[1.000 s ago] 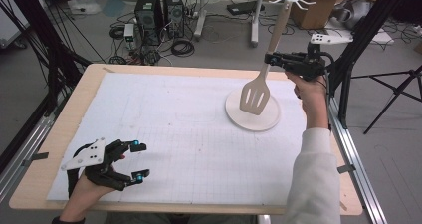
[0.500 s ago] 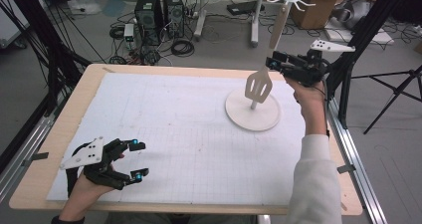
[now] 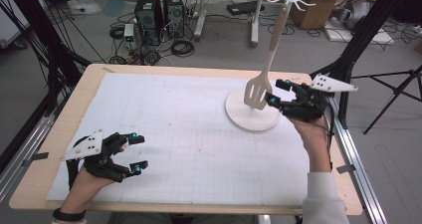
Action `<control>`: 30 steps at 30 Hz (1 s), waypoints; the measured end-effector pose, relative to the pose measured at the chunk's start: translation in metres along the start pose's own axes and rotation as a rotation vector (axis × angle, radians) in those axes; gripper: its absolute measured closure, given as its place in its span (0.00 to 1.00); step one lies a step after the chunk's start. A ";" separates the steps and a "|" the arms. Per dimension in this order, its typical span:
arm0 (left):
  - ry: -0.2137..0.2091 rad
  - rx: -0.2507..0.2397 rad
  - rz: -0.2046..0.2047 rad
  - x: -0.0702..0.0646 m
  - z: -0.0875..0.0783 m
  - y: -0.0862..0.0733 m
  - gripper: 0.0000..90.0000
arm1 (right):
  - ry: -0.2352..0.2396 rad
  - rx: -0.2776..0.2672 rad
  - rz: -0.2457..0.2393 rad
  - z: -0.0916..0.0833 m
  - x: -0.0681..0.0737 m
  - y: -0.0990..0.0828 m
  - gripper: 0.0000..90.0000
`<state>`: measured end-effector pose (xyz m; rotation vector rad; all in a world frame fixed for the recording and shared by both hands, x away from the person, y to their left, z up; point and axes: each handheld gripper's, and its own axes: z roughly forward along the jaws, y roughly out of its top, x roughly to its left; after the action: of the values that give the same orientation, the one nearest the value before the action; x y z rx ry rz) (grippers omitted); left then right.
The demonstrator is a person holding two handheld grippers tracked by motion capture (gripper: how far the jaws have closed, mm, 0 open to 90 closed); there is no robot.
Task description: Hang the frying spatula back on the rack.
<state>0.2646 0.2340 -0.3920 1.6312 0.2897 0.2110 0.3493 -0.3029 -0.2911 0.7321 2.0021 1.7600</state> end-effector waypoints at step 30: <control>0.065 -0.015 -0.060 0.006 -0.003 -0.012 0.20 | 0.245 0.092 -0.046 0.024 0.109 -0.118 0.16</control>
<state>0.2686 0.2392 -0.4041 1.6005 0.3849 0.2201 0.2608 -0.2283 -0.4052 0.5133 2.2531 1.8154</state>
